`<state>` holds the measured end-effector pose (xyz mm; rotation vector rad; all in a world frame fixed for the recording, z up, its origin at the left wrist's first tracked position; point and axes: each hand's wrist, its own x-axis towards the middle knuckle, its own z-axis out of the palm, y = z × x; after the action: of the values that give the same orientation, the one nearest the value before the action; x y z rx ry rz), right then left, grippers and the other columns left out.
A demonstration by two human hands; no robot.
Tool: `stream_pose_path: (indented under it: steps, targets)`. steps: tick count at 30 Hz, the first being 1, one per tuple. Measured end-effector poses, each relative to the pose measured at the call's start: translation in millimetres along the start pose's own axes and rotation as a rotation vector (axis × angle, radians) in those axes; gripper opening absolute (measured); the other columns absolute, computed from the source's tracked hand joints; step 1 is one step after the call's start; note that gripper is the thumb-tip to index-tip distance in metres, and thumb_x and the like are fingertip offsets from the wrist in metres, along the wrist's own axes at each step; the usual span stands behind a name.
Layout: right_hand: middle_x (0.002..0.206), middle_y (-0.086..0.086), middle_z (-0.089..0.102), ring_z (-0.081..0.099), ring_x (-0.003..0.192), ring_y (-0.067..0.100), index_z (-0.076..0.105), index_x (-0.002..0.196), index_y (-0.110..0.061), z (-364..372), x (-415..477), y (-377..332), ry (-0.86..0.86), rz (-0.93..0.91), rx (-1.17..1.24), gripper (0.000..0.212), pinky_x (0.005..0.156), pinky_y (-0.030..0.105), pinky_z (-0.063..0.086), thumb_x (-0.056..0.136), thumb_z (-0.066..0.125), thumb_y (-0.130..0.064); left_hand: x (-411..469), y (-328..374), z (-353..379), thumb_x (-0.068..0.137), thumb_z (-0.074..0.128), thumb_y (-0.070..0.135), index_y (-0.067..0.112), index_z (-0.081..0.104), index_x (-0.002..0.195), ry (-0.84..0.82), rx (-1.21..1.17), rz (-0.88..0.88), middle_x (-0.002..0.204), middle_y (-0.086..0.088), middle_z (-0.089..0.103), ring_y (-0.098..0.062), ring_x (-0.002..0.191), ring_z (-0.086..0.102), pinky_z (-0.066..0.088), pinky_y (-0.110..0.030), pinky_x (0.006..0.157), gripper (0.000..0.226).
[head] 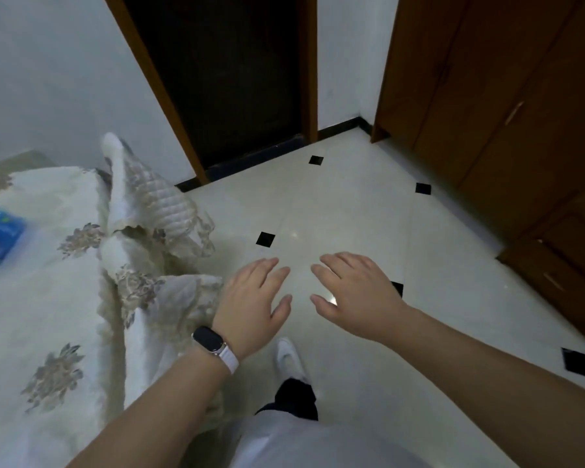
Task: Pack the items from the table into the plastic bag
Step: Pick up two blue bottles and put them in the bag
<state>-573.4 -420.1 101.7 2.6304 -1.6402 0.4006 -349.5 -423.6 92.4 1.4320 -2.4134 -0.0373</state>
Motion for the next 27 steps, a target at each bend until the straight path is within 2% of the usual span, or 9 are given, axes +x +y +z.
stream_pose_path:
  steps: [3,10,19,27]
  targets:
    - [0.121,0.01,0.065,0.06,0.108,0.03,0.065,0.12,-0.012,8,43,19,-0.041,0.026,-0.033,0.053,0.09,0.041,0.048,0.087,0.047,-0.05,46,-28,15,0.086,0.058,0.036,0.014,0.06,0.124,0.025,-0.025,0.028,0.131,-0.01,0.058,-0.03,0.117,0.056,0.047,-0.042,0.093,0.044]
    - [0.126,0.008,0.063,0.059,0.113,0.028,0.062,0.124,-0.015,16,173,37,-0.131,0.004,-0.101,0.054,0.094,0.04,0.047,0.09,0.043,-0.053,137,-117,24,0.09,0.056,0.037,0.014,0.058,0.128,0.031,-0.097,0.02,0.133,-0.01,0.057,-0.03,0.122,0.054,0.046,-0.049,0.097,0.044]
    - [0.126,0.007,0.063,0.058,0.114,0.028,0.062,0.125,-0.015,36,312,42,-0.149,-0.049,-0.115,0.057,0.096,0.041,0.047,0.089,0.04,-0.053,217,-227,9,0.088,0.054,0.036,0.014,0.06,0.125,0.072,-0.021,-0.032,0.129,-0.011,0.06,-0.032,0.12,0.055,0.046,-0.05,0.097,0.043]
    - [0.119,0.009,0.066,0.06,0.108,0.029,0.066,0.117,-0.012,78,419,64,-0.039,-0.171,0.014,0.048,0.092,0.04,0.047,0.087,0.049,-0.046,270,-298,13,0.088,0.056,0.036,0.015,0.063,0.121,0.083,0.069,-0.13,0.127,-0.01,0.062,-0.032,0.118,0.056,0.046,-0.047,0.097,0.04]
